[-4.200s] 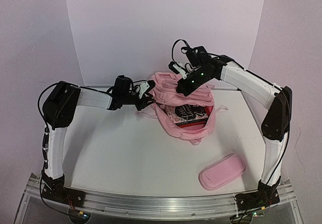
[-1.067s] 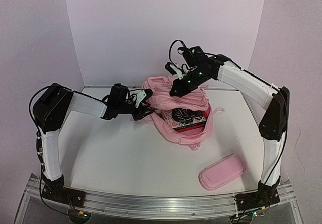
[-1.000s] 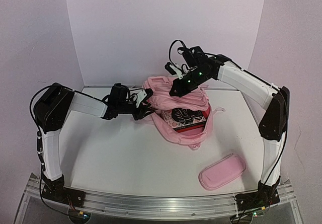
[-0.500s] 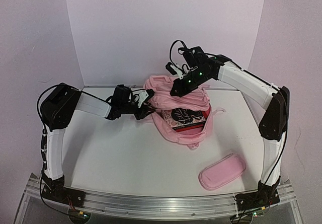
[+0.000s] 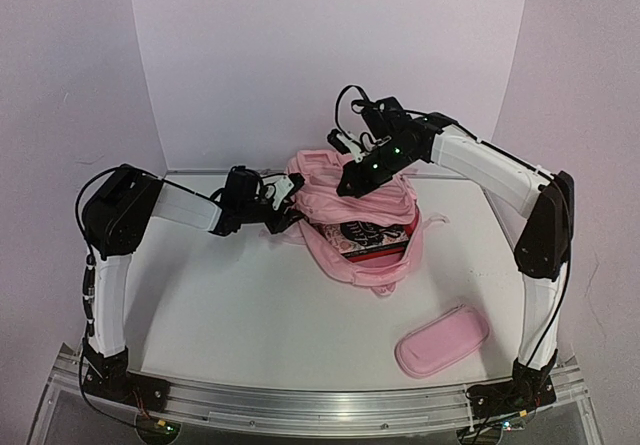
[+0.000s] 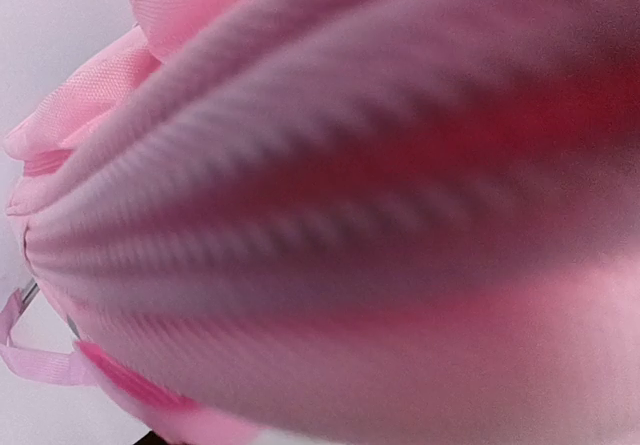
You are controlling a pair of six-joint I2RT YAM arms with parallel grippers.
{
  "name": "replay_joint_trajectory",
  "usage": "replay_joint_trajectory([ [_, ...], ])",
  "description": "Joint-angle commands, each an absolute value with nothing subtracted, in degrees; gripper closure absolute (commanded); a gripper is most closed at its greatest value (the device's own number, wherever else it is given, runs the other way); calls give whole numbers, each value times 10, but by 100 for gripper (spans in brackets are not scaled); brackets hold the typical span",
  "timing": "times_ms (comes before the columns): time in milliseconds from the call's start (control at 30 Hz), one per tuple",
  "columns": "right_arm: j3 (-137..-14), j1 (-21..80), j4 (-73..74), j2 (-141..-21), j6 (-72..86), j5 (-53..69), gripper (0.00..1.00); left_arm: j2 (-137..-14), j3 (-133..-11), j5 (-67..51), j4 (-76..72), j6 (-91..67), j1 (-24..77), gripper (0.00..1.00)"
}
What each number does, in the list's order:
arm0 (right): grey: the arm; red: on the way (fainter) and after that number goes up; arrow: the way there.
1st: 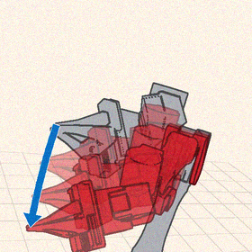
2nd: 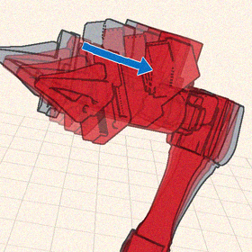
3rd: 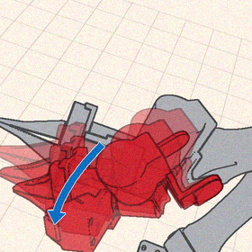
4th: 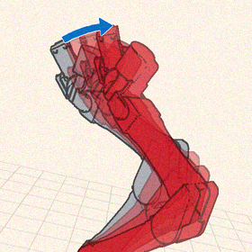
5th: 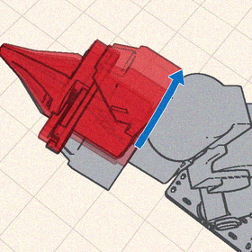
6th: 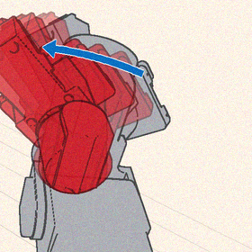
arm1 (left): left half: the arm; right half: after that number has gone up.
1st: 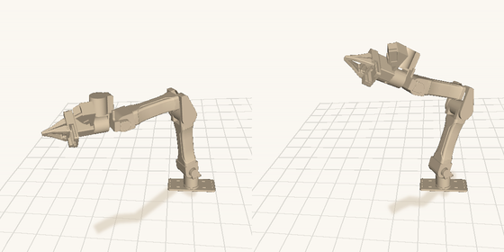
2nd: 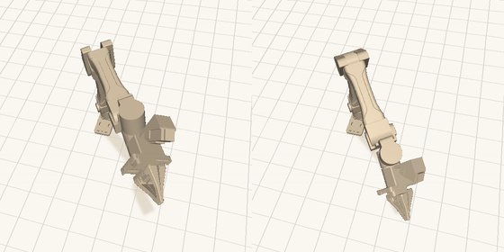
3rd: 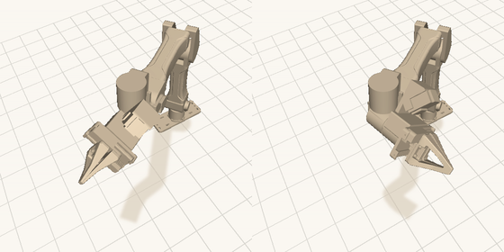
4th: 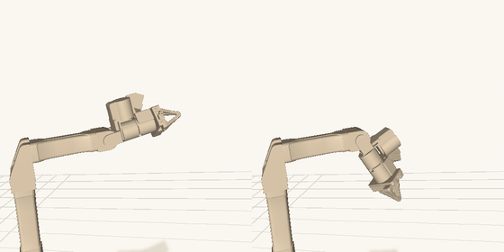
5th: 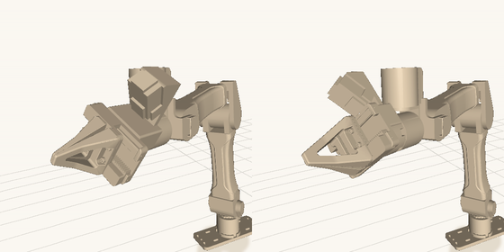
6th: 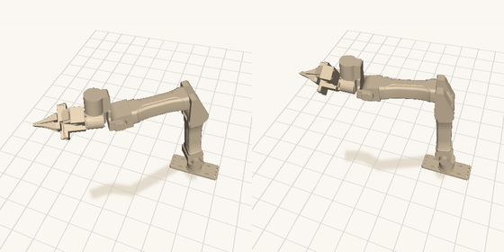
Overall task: Pack the student bag
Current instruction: Zip the student bag at the center of the board.
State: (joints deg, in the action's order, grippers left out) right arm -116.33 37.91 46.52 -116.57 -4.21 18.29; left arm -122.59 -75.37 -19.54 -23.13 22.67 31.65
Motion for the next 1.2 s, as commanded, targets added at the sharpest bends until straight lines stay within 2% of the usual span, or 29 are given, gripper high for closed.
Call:
replay_joint_trajectory([
  [0, -1172, 380, 434, -1127, -24, 190, 100, -1258, -797, -182, -219, 228, 313, 52],
  [333, -1184, 380, 434, -1129, -22, 187, 100, -1282, -794, -190, -217, 203, 308, 55],
  [567, -1199, 380, 434, -1133, -23, 185, 100, -1277, -819, -254, -146, 183, 289, 52],
  [767, -1201, 380, 433, -1134, -23, 187, 100, -1309, -894, -299, -55, 176, 276, 57],
  [867, -1202, 380, 433, -1134, -23, 188, 100, -1323, -924, -305, -25, 178, 276, 62],
  [1033, -1200, 380, 432, -1132, -24, 188, 100, -1333, -944, -315, -7, 179, 276, 84],
  [1167, -1199, 380, 431, -1131, -24, 187, 100, -1326, -934, -335, -10, 178, 277, 93],
])
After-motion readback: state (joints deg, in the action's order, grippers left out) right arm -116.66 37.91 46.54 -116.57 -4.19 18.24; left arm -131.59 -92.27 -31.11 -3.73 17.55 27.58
